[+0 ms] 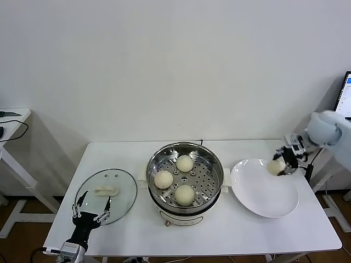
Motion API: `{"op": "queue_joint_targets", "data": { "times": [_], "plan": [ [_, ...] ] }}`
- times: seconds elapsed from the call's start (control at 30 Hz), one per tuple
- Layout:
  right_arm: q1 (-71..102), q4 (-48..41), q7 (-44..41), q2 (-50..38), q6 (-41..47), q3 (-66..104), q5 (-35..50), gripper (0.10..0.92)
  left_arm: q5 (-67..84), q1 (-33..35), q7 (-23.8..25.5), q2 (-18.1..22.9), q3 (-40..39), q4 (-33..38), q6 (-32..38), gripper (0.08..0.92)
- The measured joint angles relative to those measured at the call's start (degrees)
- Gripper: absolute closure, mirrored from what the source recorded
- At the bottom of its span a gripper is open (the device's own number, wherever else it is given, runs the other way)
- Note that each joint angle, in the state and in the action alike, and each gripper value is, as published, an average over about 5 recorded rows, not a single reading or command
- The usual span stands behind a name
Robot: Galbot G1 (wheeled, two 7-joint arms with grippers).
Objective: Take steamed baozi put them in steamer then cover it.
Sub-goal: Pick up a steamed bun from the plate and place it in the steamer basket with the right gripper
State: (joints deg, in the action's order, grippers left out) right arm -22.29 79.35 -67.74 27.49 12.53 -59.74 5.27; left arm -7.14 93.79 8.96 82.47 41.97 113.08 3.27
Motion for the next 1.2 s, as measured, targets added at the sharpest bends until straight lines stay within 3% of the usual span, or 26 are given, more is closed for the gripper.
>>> {"op": "queue_joint_targets", "data": {
  "times": [0.3,0.63,0.9,1.2],
  "plan": [
    [-19.8,11.3,1.7,3.1,8.5,-16.6,14.3,0.381,0.4,-0.1,0.1,-0.4,0.3,0.4,0.1,0.177],
    [-30.4,16.2,4.1,12.2,14.5,-26.0,25.1,0.38,0.9,-1.0,0.4,-0.8,0.9,-0.2,-0.1,0.177],
    [-29.8,15.7,4.7,19.5,16.3,-27.7,26.9,0.381,1.5,-1.5,0.7,-1.4,1.5,-0.4,-0.4,0.177],
    [-24.1,11.4,4.5,25.6,16.7,-26.3,23.4,0.381,1.9,-1.7,0.8,-1.5,2.1,-1.0,-0.6,0.177]
  ]
}}
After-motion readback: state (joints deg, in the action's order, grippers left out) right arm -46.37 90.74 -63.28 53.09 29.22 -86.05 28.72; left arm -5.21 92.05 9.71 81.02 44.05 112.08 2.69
